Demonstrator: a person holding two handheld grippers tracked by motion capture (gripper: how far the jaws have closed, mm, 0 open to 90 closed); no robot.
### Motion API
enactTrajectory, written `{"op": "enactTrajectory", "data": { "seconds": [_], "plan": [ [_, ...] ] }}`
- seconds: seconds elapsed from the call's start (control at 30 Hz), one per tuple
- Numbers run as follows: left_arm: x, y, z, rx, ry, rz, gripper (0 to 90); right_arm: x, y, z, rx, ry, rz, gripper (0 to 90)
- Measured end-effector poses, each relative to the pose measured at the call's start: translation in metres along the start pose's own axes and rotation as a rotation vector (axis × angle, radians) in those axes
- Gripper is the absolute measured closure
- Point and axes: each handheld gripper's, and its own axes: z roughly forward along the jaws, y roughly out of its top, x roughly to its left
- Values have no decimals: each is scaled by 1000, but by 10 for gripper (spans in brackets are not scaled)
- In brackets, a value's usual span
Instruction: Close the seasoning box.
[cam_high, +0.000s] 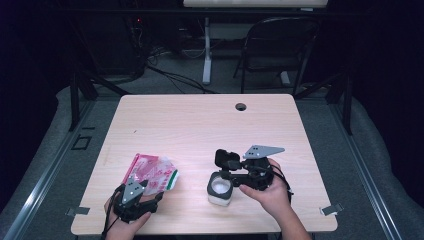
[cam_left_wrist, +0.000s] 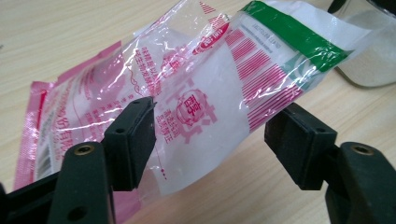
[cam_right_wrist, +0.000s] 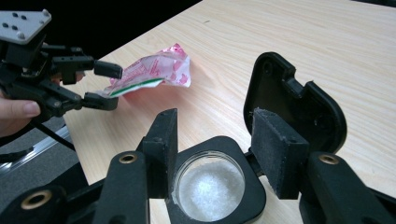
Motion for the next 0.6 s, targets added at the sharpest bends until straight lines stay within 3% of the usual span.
{"op": "enactTrajectory", "data": {
  "seconds": [0.37, 0.5, 0.6],
  "plan": [
    [-10, -5, 13, 70, -17, 53, 355, 0, -1, -1, 4, -26, -32, 497],
    [-13, -6, 12, 74, -22, 56, 354, -1, -2, -2, 1, -64, -17, 528],
    [-15, -6, 12, 72, -25, 59, 354, -4, -3, -6, 6, -50, 11, 552]
  ]
}}
